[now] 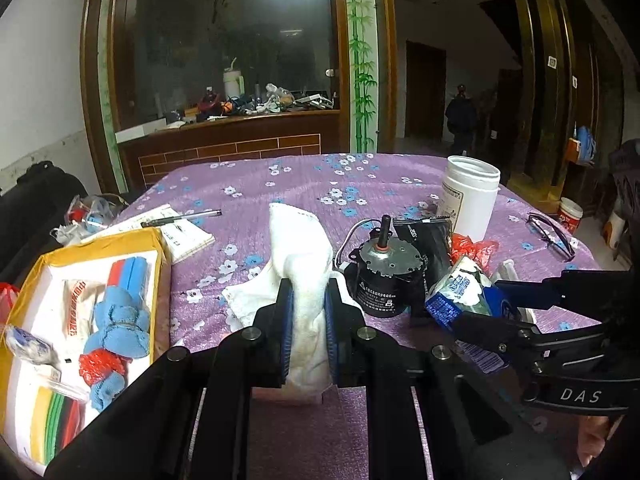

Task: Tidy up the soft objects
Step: 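Lift the white cloth and blue tissue pack with both grippers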

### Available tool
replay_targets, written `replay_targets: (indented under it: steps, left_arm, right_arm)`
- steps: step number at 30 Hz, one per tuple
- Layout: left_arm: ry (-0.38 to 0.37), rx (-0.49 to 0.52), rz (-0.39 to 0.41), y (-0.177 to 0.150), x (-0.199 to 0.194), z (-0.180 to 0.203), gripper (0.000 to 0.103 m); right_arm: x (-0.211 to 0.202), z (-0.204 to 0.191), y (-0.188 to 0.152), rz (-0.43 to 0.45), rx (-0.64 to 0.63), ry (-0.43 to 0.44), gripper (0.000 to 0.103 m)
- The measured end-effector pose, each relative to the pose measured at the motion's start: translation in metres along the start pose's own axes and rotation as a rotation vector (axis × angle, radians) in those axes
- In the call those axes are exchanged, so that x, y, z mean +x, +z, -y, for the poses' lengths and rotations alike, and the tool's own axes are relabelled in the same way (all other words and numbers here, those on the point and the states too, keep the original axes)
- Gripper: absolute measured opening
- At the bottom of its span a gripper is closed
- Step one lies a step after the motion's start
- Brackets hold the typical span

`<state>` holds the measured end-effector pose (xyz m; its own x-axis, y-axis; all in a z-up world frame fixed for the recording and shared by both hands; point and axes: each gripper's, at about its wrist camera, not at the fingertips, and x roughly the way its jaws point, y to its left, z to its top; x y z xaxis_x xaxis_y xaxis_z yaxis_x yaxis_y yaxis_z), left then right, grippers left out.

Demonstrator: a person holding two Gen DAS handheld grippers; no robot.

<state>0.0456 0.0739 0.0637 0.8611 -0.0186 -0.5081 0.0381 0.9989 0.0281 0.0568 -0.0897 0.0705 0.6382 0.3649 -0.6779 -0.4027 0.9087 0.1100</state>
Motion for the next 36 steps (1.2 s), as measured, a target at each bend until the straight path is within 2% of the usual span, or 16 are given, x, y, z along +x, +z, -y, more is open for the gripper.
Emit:
replay_targets:
  steps: [22,29,36]
  left_arm:
    - [0.049,0.054,0.022,-0.003,-0.002,0.012,0.012]
    - [0.053,0.042,0.018,-0.002,-0.001,0.012,0.012]
    - [0.050,0.047,0.017,0.004,-0.014,0.014,0.012]
  right_arm:
    - [0.001,0.000,0.000,-0.003,0.000,0.006,0.054]
    - [0.000,0.002,0.002,0.001,0.008,0.007,0.054]
    - [-0.005,0.006,0.003,0.016,0.018,0.009,0.054]
